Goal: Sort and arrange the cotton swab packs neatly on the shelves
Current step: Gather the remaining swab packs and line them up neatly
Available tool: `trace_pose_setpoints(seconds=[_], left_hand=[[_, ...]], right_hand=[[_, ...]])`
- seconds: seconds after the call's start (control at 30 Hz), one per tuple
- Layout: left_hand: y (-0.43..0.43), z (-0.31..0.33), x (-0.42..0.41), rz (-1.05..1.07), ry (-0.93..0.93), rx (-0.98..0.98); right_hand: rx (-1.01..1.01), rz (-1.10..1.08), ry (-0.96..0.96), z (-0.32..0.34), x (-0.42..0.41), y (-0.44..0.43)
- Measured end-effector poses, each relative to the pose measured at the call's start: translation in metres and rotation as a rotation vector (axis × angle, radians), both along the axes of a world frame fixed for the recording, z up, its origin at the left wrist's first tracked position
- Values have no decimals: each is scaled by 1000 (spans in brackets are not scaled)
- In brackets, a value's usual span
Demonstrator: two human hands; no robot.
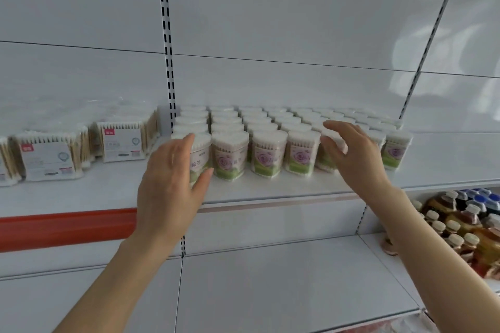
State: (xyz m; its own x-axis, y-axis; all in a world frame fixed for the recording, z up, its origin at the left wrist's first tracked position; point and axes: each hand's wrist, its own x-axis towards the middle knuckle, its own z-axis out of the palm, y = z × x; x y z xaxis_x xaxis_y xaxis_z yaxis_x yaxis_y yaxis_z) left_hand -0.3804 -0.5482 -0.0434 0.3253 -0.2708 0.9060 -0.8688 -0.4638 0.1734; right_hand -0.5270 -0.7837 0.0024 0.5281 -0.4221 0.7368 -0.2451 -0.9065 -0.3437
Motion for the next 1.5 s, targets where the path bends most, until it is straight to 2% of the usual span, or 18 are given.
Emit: trace_pose_setpoints(seconds=[0.17,0.3,0.37,0.47,0.6,0.7,0.83,1.0,1.13,1.23,1.33,1.4,1.5], left_hand=[[-30,1,-27,-23,-186,-35],[-60,-4,-47,-29,-186,-50],[-71,-7,-50,-1,-140,-48],[-63,-5,-50,150,-19,-125],[-36,1,-46,375,288,-168],[-29,3,-30,419,516,-120],[-24,2,-16,385,552,-36],[-20,0,-10,324,543,-51],[-20,-2,-8,359,534,-38],[-25,-2,-17,382,406,-73],[-51,-2,-35,270,36,-137],[-78,-2,-50,153,-134,-139],[-116,-1,-69,-2,-216,-118]], right_hand=[[10,-18,-43,1,-23,-36],[15,1,-56,5,-37,-69],[17,13,-37,7,-41,-84],[-10,74,-21,6,-43,-99],[-65,179,-44,3,-36,-101],[-102,195,-28,3,-29,-97],[-127,194,7,-2,-22,-95],[-140,181,19,-5,-21,-93],[-119,180,2,-6,-21,-89],[-86,173,-29,-5,-28,-95],[-41,132,-63,0,-41,-108],[-25,102,-83,3,-51,-117],[16,67,-82,4,-66,-133]])
